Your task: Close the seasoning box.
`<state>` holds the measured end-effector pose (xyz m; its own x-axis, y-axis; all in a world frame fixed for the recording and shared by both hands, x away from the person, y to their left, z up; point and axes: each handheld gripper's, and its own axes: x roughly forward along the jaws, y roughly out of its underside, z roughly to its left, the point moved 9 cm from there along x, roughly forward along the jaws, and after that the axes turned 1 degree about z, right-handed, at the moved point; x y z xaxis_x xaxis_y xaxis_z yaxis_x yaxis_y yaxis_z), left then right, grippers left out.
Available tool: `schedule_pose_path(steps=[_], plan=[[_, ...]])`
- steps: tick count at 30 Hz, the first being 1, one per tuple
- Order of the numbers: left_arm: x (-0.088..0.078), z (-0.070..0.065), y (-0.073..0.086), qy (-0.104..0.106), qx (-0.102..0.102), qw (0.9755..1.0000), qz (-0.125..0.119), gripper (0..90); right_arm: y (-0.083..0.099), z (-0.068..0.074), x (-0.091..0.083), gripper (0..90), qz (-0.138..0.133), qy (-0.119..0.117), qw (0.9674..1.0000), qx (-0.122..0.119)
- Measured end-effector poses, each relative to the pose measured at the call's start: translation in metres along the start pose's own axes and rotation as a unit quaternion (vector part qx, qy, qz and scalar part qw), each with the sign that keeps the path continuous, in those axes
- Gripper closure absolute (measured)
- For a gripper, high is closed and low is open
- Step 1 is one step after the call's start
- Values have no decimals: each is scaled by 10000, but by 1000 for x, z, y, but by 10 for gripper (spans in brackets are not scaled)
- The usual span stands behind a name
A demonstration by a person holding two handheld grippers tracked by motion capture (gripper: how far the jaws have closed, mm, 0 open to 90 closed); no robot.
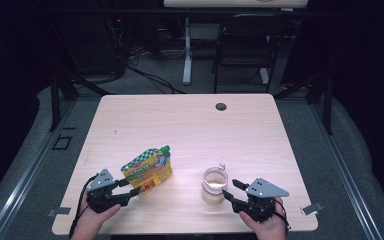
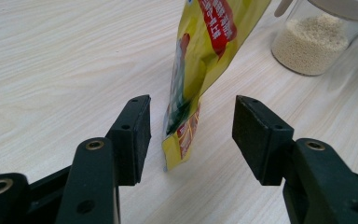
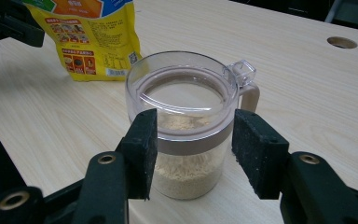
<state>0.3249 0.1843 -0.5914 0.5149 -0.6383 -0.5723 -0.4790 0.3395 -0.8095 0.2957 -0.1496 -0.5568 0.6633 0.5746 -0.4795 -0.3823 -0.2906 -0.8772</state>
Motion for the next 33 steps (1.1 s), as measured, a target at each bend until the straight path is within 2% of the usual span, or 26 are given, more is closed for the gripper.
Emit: schedule_pose_path(steps=[10, 14, 21, 30, 33], plan=[[-2, 1, 1, -17, -36, 10000, 12, 470, 0, -4, 0, 500, -15, 46, 10000, 55], [-6, 1, 0, -13, -80, 10000, -25, 470, -2, -6, -2, 500, -102, 68, 9999, 122], [-11, -1, -1, 9, -122, 9999, -113, 470, -2, -10, -4, 498, -102, 112, 9998, 154], [-20, -5, -7, -39, -90, 9996, -251, 468, -5, -19, -11, 492, -239, 222, 9991, 281], [-25, -3, -7, -104, 27, 9997, -229, 471, -4, -25, -14, 490, -240, 251, 9987, 360]])
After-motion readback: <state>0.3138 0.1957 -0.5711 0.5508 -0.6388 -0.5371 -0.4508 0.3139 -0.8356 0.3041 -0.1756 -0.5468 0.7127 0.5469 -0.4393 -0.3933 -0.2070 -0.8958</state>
